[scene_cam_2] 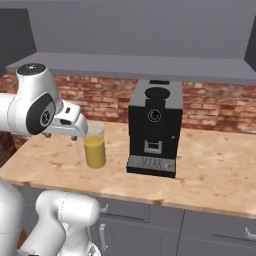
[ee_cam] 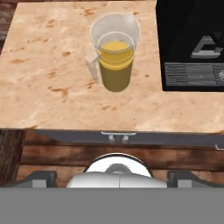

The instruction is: There is a tray on the dining counter. Grab the cup, mug, and pitcher and place them on the tray. The pitcher may be placed next to the tray if it cannot fit the tray.

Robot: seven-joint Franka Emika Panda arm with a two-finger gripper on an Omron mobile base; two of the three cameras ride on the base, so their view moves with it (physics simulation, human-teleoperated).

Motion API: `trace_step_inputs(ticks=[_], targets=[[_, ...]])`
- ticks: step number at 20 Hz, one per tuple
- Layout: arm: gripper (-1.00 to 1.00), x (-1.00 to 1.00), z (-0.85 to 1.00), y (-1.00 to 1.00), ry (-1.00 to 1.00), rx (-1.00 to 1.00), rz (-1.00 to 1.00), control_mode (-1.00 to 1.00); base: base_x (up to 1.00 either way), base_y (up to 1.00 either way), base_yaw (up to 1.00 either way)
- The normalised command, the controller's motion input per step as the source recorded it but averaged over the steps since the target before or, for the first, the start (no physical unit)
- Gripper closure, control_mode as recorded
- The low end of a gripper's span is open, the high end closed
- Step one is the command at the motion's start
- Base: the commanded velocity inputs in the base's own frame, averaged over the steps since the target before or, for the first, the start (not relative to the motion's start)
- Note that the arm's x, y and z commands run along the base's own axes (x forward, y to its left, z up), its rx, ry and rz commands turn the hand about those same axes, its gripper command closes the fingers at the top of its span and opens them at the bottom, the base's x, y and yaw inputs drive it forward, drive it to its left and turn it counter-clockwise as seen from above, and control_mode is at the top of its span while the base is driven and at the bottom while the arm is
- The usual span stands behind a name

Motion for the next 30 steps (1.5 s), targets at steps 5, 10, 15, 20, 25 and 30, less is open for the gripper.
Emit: trace_step_inputs(ticks=[5, 10, 15, 20, 25, 30], targets=[[-1.0, 0.0, 0.0, 0.0, 0.0, 0.0, 0.0, 1.0, 0.4, 0.01, 0.19], [-1.0, 0.0, 0.0, 0.0, 0.0, 0.0, 0.0, 1.0, 0.23, 0.06, 0.04], [-1.0, 0.0, 0.0, 0.0, 0.0, 0.0, 0.0, 1.0, 0.01, 0.0, 0.0], [-1.0, 0.0, 0.0, 0.01, 0.03, 0.0, 0.0, -1.0, 0.0, 0.01, 0.0], [-1.0, 0.0, -0.05, 0.1, 0.14, 0.0, 0.0, -1.0, 0.0, 0.0, 0.0], [-1.0, 0.05, -0.18, 0.3, 0.06, 0.0, -0.03, -1.0, 0.0, 0.0, 0.0]])
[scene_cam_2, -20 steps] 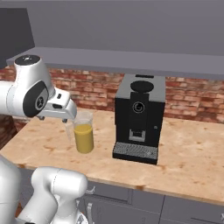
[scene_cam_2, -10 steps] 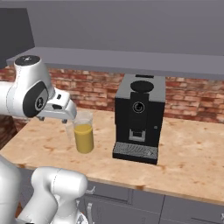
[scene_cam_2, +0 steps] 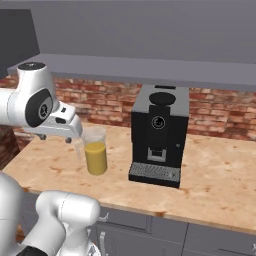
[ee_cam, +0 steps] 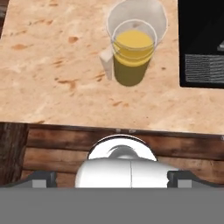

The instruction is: There is a tray on the dining counter. Grab the cup, mug, and pitcher and place them on the tray. The pitcher may be placed next to the tray if it cannot fit the tray.

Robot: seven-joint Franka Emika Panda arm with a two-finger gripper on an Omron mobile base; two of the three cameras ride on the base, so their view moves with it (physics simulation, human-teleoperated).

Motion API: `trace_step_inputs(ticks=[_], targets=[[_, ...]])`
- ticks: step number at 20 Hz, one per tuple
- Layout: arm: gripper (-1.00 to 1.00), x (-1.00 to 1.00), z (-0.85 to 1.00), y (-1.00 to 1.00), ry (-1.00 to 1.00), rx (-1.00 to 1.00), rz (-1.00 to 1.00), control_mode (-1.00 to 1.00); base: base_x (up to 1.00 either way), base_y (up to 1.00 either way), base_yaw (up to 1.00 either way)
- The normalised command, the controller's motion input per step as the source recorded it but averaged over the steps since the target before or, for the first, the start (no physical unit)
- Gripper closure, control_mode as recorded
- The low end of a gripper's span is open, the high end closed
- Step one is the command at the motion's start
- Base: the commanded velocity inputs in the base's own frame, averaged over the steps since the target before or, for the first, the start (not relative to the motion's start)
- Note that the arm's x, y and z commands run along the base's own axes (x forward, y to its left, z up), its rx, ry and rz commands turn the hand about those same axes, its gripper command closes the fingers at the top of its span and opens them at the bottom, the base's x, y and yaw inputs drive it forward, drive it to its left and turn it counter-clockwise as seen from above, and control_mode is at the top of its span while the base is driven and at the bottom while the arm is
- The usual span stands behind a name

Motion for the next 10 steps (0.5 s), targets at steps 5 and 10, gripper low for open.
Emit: trace_step_inputs(ticks=[5, 10], targets=[[-1.0, 0.16, -0.19, 0.35, 0.0, 0.0, -0.12, -1.0, 0.0, 0.0, 0.0], [-1.0, 0.29, -0.16, 0.2, 0.0, 0.0, -0.18, -1.0, 0.0, 0.0, 0.0]])
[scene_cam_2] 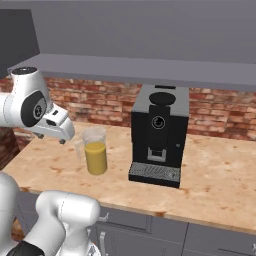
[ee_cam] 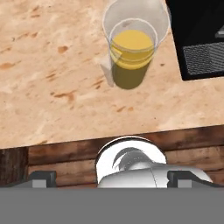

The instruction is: There is a tray on the dining counter. Grab the cup, mug, and pitcher and place them on the tray. The pitcher may be placed next to the tray if it cannot fit the tray.

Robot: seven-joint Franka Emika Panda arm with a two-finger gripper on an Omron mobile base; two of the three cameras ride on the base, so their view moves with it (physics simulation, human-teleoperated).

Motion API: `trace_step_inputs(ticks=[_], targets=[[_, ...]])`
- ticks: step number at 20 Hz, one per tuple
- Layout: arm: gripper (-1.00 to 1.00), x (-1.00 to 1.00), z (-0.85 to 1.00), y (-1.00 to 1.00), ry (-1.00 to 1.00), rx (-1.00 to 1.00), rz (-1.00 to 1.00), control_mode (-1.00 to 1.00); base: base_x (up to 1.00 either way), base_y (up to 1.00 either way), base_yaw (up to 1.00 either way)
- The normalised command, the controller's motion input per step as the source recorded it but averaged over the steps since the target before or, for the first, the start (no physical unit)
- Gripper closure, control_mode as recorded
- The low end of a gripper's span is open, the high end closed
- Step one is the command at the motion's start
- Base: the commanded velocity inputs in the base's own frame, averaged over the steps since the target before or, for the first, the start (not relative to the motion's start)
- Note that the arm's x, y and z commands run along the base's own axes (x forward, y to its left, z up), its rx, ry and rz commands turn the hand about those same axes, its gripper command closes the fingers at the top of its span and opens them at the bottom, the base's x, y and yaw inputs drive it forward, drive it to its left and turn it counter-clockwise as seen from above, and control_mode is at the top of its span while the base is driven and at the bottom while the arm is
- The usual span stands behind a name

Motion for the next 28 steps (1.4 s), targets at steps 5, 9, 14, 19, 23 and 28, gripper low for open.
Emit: trace_step_inputs(ticks=[5, 9, 14, 19, 23, 28], targets=[[-1.0, 0.42, -0.14, 0.03, 0.0, 0.0, -0.21, -1.0, 0.0, 0.0, 0.0], [-1.0, 0.46, -0.14, 0.0, 0.0, -0.03, -0.16, -1.0, 0.0, 0.0, 0.0], [-1.0, 0.42, -0.24, 0.0, 0.0, -0.03, -0.05, -1.0, 0.0, 0.0, 0.0], [-1.0, 0.21, -0.28, 0.0, 0.0, 0.0, -0.01, -1.0, 0.0, 0.0, 0.0], [-1.0, 0.15, -0.2, 0.0, 0.0, 0.0, 0.0, -1.0, 0.0, 0.0, 0.0], [-1.0, 0.04, -0.18, 0.0, 0.0, 0.0, 0.0, -1.0, 0.0, 0.0, 0.0]])
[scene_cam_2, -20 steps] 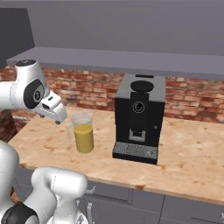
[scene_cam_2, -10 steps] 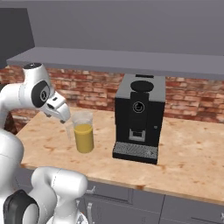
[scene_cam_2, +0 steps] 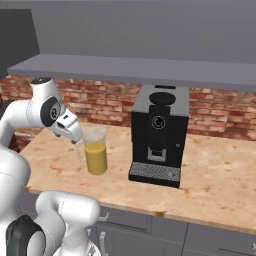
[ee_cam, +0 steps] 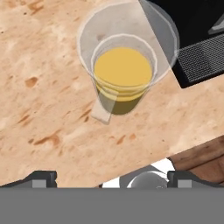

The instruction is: There is a tray on the dining counter. Grab the cup, mug, and pitcher and place them on the tray. The pitcher may be placed next to the tray if it cannot fit the tray.

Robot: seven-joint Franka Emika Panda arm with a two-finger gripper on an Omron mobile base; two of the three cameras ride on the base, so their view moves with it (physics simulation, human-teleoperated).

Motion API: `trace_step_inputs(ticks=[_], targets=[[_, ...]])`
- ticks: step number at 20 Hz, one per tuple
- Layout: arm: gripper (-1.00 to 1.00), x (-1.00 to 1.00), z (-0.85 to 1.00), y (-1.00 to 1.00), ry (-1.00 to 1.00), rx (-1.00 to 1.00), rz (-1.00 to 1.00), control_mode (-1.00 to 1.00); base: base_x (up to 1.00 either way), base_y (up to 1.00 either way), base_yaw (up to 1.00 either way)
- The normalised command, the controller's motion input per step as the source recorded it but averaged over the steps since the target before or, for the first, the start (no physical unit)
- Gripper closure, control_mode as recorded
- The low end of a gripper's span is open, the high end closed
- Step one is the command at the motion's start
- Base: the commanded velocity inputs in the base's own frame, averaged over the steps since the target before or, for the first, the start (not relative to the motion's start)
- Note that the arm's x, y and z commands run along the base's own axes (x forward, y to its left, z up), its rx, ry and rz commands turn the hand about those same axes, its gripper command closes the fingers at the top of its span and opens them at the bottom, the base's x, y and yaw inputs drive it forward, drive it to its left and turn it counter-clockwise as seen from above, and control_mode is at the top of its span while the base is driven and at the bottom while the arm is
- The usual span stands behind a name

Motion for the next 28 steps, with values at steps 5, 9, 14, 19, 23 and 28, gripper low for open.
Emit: trace_step_inputs(ticks=[5, 9, 14, 19, 23, 28], targets=[[-1.0, 0.01, -0.15, 0.0, 0.0, 0.0, 0.0, -1.0, 0.0, 0.0, 0.0], [-1.0, 0.0, -0.12, 0.0, 0.0, 0.0, 0.0, -1.0, 0.0, 0.0, 0.0], [-1.0, 0.01, -0.09, 0.0, 0.0, 0.0, -0.01, -1.0, 0.0, 0.0, 0.0], [-1.0, 0.07, -0.04, 0.0, 0.0, 0.0, -0.03, -1.0, 0.0, 0.0, 0.0], [-1.0, 0.14, -0.03, 0.0, 0.0, 0.0, -0.03, -1.0, 0.0, 0.0, 0.0], [-1.0, 0.19, -0.15, 0.0, 0.0, 0.0, -0.02, -1.0, 0.0, 0.0, 0.0]])
